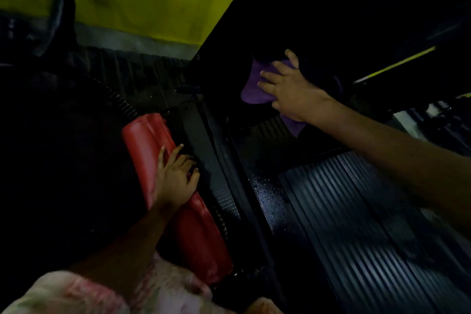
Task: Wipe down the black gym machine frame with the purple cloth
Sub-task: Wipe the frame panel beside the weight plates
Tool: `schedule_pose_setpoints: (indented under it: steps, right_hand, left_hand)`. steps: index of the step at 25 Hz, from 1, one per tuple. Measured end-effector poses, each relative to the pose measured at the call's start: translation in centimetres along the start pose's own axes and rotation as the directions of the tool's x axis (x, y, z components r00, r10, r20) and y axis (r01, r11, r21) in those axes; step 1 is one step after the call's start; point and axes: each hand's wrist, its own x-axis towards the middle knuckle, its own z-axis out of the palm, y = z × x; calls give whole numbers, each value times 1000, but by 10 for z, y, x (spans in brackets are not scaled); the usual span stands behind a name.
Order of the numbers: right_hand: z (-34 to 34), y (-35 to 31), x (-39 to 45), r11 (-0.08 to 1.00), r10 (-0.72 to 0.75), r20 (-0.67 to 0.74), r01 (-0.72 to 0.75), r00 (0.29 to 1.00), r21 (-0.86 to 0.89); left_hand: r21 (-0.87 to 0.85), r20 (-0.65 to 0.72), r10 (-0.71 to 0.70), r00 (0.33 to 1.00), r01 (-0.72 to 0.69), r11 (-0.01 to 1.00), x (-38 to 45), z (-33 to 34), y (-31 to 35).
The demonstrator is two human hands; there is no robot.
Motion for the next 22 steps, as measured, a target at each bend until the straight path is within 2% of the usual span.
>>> schedule_pose_setpoints:
  steps: [3,5,7,10,11,13,16,19,20,22]
  right_hand:
    - [-7,22,-38,998,63,-61,-62,996,15]
    - [-13,38,-61,994,110,-53,-110,992,-2]
    - [-22,58,-83,990,141,-50,-142,989,-24]
    - [-34,85,-114,987,162,-52,-163,985,-10]
    - [-39,93,-123,985,171,-58,-171,984,1]
    - [-48,111,-146,978,211,-58,-211,976,7]
    - [-58,143,-183,956,292,-129,-295,948,-3]
    - [-67,174,-219,924,308,-290,-357,906,-135]
    - [-64,185,-227,912,310,-347,-381,885,-155]
    - [-65,210,-248,902,349,-372,-415,860,-114]
  left_hand:
    - [-7,81,-20,996,21,1000,0,-3,0]
    - [-5,181,-25,983,26,1000,1,-9,-2]
    - [-13,307,-50,950,57,998,6,-20,0]
    - [8,414,-110,904,117,993,22,-48,15]
    - [1,396,-84,915,91,996,29,-58,23]
    - [-63,281,76,957,-61,996,47,-87,53]
    - [-74,99,351,931,-345,936,80,-137,123]
    - [60,-72,632,771,-630,775,110,-190,199]
    - [122,-93,691,717,-681,722,121,-206,221]
    - [243,-118,756,644,-720,650,142,-242,262]
